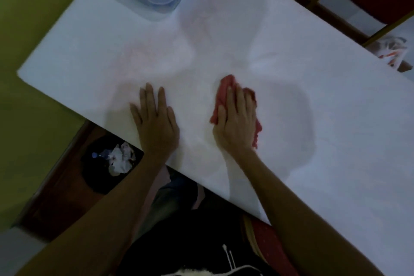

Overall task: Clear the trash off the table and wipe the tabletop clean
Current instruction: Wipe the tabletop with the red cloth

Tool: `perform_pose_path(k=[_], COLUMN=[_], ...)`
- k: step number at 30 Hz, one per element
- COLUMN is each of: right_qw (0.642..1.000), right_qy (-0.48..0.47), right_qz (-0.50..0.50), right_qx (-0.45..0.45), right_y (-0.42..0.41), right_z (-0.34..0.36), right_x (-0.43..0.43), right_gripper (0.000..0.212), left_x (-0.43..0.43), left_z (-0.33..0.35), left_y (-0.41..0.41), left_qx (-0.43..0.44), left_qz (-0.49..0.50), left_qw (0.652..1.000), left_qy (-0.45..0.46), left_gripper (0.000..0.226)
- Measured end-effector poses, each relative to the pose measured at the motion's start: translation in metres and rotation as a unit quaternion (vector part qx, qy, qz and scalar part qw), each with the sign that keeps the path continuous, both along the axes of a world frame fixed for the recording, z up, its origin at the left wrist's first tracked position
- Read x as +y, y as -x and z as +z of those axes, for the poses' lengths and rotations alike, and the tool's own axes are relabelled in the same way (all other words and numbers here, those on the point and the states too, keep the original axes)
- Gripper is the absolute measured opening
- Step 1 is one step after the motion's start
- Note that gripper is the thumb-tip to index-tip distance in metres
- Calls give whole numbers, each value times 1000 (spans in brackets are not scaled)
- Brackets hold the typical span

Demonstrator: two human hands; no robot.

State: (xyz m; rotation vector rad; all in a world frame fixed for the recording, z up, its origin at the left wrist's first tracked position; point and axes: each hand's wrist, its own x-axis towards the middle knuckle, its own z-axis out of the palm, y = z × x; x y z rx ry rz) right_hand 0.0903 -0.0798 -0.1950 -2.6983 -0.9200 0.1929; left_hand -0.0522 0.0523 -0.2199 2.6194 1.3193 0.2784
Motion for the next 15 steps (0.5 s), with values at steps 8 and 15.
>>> perform_pose_path(k=[8, 15], right_qw=[962, 998], right_qy=[4, 40], right_qz=[272, 26], right_qx=[24, -41], right_y=[96, -46], right_z=[0, -9], right_x=[-35, 48], right_gripper=[61, 66], left_x=[21, 122], left_z=[1, -6], left_y=[16, 52], left_qx=[-48, -37], left_qz=[-53, 168], left_qw=[997, 985], left_qy=[39, 20], left_gripper=[54, 55])
